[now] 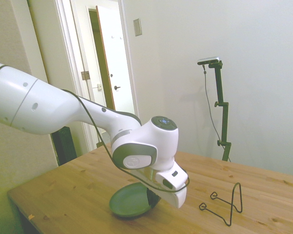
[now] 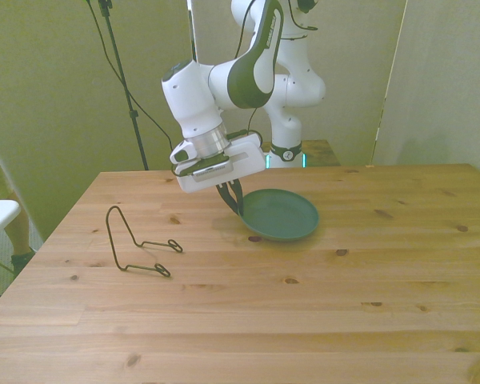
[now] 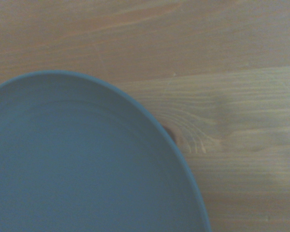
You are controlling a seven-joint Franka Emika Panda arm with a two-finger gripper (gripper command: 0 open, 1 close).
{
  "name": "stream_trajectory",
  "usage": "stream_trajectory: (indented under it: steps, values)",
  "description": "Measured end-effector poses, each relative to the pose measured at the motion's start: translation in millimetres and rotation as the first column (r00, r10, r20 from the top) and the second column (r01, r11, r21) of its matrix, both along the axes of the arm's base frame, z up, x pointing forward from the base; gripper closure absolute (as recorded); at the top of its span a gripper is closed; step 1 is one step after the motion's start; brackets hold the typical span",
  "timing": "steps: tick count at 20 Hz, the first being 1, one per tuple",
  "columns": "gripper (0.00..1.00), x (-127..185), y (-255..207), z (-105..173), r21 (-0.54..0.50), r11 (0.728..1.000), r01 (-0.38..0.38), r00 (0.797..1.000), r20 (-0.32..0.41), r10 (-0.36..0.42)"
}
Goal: Load the plate
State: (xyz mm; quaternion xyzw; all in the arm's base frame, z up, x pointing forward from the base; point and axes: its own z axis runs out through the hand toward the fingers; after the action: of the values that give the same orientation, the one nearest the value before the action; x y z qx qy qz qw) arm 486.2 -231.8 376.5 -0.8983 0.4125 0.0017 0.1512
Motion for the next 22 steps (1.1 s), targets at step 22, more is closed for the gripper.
stream_trajectory:
  steps: [22]
  values:
    - [1.00,-31.3,-101.4,225.3,-0.588,0.755,0.290,0.957,0.193,-0.218]
